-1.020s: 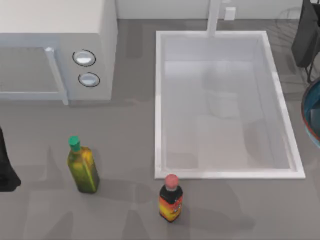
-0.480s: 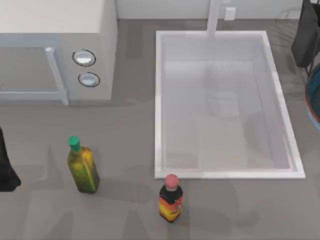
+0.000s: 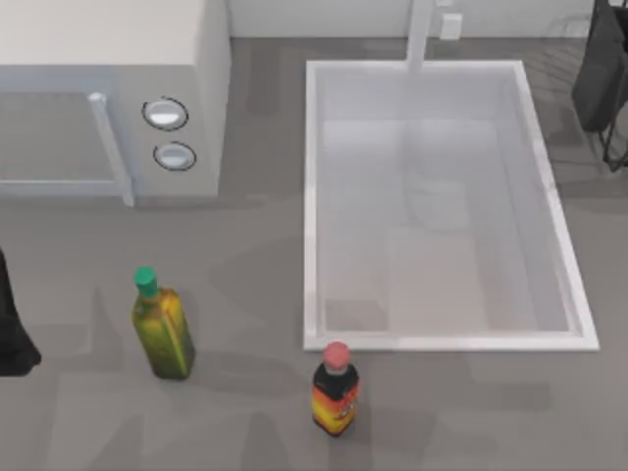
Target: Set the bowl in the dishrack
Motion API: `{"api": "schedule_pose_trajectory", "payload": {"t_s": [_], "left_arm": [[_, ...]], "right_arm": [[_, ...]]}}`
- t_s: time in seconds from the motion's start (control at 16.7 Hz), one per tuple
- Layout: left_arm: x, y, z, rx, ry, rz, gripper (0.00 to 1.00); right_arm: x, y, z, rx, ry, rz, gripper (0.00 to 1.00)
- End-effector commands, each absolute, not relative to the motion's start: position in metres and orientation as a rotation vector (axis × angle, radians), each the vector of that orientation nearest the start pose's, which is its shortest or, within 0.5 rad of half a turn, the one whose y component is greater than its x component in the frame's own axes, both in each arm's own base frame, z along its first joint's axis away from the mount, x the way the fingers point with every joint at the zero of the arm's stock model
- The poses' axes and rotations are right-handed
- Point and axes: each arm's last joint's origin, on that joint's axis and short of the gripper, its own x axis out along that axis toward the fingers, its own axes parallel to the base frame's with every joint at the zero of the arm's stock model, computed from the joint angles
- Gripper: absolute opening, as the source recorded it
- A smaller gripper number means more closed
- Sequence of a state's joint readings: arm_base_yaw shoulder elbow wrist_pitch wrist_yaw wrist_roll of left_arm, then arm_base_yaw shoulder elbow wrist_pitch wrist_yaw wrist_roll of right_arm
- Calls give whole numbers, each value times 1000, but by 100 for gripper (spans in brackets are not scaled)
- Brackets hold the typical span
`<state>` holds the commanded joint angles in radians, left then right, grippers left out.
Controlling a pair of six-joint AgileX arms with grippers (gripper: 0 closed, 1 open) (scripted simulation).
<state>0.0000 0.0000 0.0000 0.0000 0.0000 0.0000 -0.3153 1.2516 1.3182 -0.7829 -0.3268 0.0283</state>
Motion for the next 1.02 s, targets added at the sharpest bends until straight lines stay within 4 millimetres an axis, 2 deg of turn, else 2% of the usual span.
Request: {"api": "schedule_pose_trajectory", "payload": {"t_s": [0.24, 0.48, 0.66, 1.02], "left_arm": [[106, -1, 160, 0, 0, 0, 100], [106, -1, 160, 0, 0, 0, 100], [106, -1, 160, 0, 0, 0, 100], [106, -1, 160, 0, 0, 0, 100]], "right_arm": [[223, -96, 390, 166, 303, -1, 0], [190, -106, 412, 44, 62, -8, 0], [179, -106, 419, 0, 0, -10, 0], [183, -107, 418, 2, 1, -7, 0]]}}
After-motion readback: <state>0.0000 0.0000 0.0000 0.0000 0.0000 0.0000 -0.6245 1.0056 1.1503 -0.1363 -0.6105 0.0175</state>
